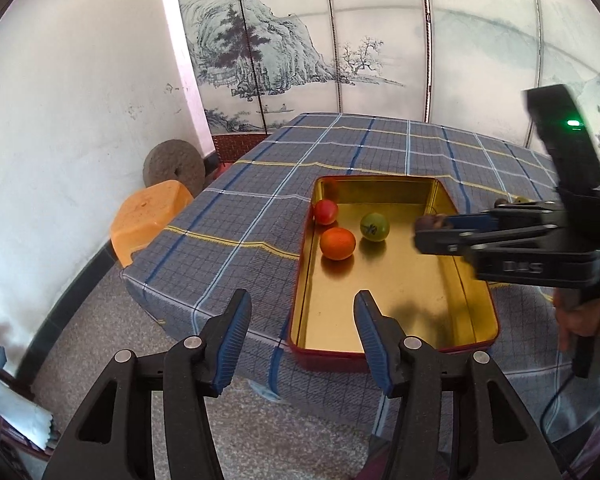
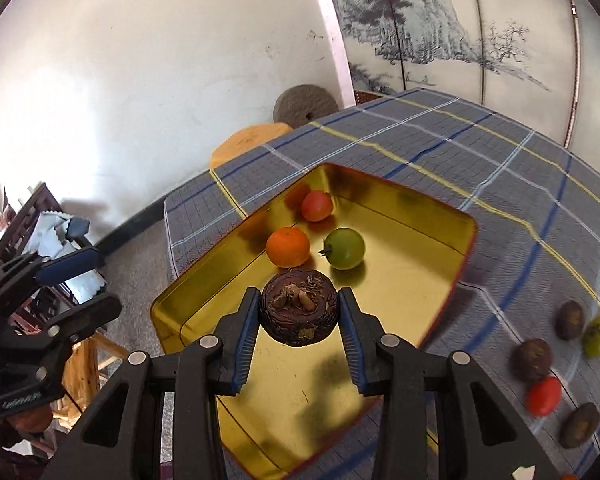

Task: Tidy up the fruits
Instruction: 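Carry the brown fruit in the right gripper over the tin and release it, then move the left gripper to a brown fruit and grasp it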

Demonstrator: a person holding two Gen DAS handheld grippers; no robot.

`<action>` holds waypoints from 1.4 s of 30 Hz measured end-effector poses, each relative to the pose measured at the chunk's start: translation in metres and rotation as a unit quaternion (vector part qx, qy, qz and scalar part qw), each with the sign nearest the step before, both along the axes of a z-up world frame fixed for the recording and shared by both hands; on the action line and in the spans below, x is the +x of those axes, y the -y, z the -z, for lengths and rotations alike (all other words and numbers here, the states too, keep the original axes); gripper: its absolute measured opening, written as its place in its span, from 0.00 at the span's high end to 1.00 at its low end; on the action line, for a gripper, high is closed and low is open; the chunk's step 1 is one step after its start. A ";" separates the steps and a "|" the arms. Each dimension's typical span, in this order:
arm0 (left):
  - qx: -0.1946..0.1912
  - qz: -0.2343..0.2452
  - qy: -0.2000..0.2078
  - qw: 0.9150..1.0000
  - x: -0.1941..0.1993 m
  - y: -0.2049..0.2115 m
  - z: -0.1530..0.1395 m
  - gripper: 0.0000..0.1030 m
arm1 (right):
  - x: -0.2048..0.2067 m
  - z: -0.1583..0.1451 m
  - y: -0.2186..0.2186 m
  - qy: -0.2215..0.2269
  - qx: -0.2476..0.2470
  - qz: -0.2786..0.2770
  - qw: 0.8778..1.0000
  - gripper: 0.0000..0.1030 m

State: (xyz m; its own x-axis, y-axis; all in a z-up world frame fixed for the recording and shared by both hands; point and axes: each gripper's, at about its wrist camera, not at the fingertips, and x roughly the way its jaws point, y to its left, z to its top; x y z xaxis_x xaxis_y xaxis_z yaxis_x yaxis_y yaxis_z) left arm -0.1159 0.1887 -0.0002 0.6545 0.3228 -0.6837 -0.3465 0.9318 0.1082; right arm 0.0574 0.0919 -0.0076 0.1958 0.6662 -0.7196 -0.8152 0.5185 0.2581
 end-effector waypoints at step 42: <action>0.015 0.232 -0.023 0.972 0.041 0.112 -0.020 0.39 | 0.013 0.014 0.378 0.072 -0.096 0.398 0.910 0.16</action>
